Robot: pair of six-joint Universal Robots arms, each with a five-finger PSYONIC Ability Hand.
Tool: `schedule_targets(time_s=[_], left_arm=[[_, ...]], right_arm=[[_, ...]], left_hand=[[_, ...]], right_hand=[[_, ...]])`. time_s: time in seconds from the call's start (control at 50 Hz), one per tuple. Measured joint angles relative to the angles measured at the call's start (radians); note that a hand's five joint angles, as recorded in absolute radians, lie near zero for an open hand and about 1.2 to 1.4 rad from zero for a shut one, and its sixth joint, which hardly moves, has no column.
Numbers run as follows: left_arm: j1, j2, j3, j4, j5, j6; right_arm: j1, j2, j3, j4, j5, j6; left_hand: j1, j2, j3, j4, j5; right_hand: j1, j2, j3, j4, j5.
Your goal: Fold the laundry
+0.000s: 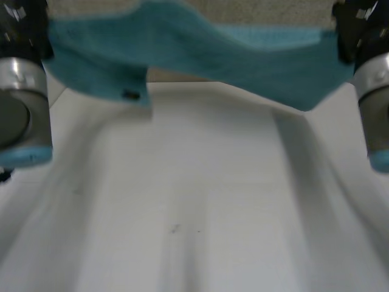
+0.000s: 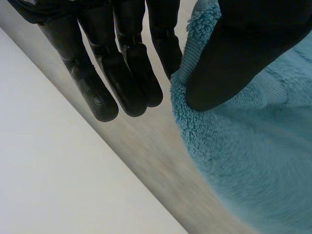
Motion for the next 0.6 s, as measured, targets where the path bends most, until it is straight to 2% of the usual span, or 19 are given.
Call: schedule_targets(time_s=[0.18, 0.28, 0.36, 0.42, 0.46, 0.56, 0.58, 0.6], left_arm=[[-0.01, -0.041, -0.3, 0.025, 0.006, -0.106], [-0.014, -0.054, -0.367, 0.034, 0.007, -0.111], [-0.014, -0.034, -0.41, 0.006, 0.007, -0.108], [-0.008, 0.026, -0.444, -0.083, 0.006, -0.1], [-0.006, 0.045, -0.45, -0.112, 0.006, -0.098], [0.029, 0.191, -0.473, -0.394, 0.006, -0.09], [0.048, 0.237, -0.477, -0.5, 0.006, -0.089], [0.048, 0.237, -0.477, -0.5, 0.006, -0.089]], right_arm=[[-0.06, 0.055, 0.252, 0.017, -0.134, 0.0], [-0.087, 0.066, 0.308, 0.033, -0.167, -0.003], [-0.109, 0.011, 0.328, 0.11, -0.175, -0.008], [-0.135, -0.073, 0.328, 0.241, -0.177, -0.015], [-0.141, -0.088, 0.327, 0.267, -0.179, -0.017], [-0.223, -0.228, 0.32, 0.558, -0.196, -0.086], [-0.266, -0.266, 0.327, 0.66, -0.206, -0.148], [-0.266, -0.266, 0.327, 0.66, -0.206, -0.148]], left_hand=[[0.0, 0.0, 0.0, 0.0, 0.0], [0.0, 0.0, 0.0, 0.0, 0.0], [0.0, 0.0, 0.0, 0.0, 0.0], [0.0, 0.0, 0.0, 0.0, 0.0], [0.0, 0.0, 0.0, 0.0, 0.0], [0.0, 0.0, 0.0, 0.0, 0.0], [0.0, 0.0, 0.0, 0.0, 0.0], [0.0, 0.0, 0.0, 0.0, 0.0]], right_hand=[[0.0, 0.0, 0.0, 0.003, 0.0], [0.0, 0.0, 0.0, 0.003, 0.0], [0.0, 0.0, 0.0, 0.003, 0.0], [0.0, 0.0, 0.0, 0.003, 0.0], [0.0, 0.0, 0.0, 0.003, 0.0], [0.0, 0.0, 0.0, 0.003, 0.0], [0.0, 0.0, 0.0, 0.003, 0.0], [0.0, 0.0, 0.0, 0.003, 0.0]])
